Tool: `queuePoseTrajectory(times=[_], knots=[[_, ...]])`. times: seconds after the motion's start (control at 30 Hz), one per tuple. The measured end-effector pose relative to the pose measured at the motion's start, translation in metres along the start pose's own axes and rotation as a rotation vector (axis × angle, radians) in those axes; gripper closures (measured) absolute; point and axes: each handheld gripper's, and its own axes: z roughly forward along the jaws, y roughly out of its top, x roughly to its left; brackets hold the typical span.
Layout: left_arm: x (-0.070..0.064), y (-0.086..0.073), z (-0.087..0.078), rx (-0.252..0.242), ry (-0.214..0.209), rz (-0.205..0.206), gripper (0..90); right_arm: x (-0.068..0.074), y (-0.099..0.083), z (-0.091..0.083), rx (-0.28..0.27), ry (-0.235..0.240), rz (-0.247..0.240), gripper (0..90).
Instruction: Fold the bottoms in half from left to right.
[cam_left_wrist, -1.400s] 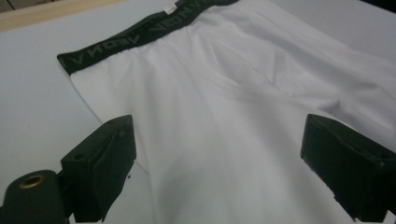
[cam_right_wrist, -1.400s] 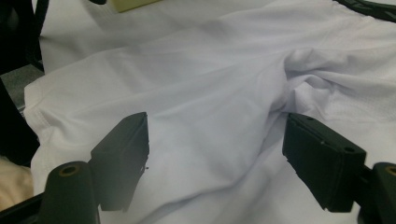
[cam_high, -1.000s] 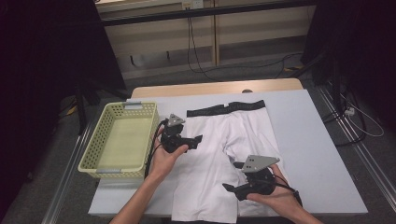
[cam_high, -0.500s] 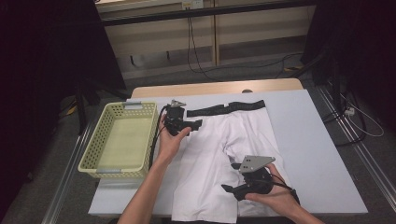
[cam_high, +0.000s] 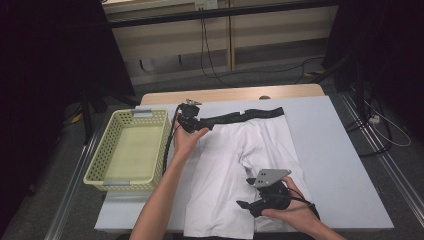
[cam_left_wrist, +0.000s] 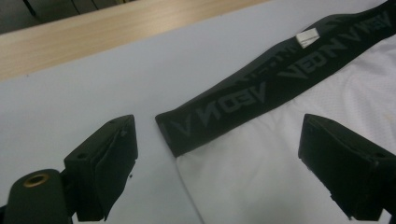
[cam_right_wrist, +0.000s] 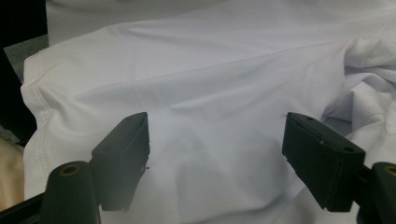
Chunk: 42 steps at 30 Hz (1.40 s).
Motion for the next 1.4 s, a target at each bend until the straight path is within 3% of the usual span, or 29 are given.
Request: queuePoseTrajectory(times=[0.13,0.17,0.23,0.3,0.5,0.8,1.4], knots=[[0.010,-0.003,0.007,0.046,-0.013,-0.027,18.1,0.000,0.000,0.000,0.005,0.002,-0.002,23.0],[0.011,-0.004,0.011,0.041,-0.013,-0.053,18.3,0.000,0.000,0.000,0.005,0.001,-0.001,23.1],[0.013,-0.004,0.014,0.050,-0.002,-0.057,21.0,0.000,-0.001,0.000,0.006,0.005,0.000,23.1],[0.015,-0.005,0.019,0.041,0.007,-0.063,28.3,0.000,-0.001,0.000,0.011,0.006,0.001,23.1],[0.019,-0.008,0.030,0.082,0.011,-0.054,51.9,-0.001,-0.004,0.000,0.024,0.003,0.003,23.1],[0.027,-0.008,0.036,0.044,-0.020,-0.123,55.3,-0.002,-0.004,-0.001,0.024,-0.007,0.009,23.5],[0.023,-0.006,0.036,0.078,-0.059,-0.095,72.5,0.000,-0.003,0.001,0.030,0.005,0.003,23.3]])
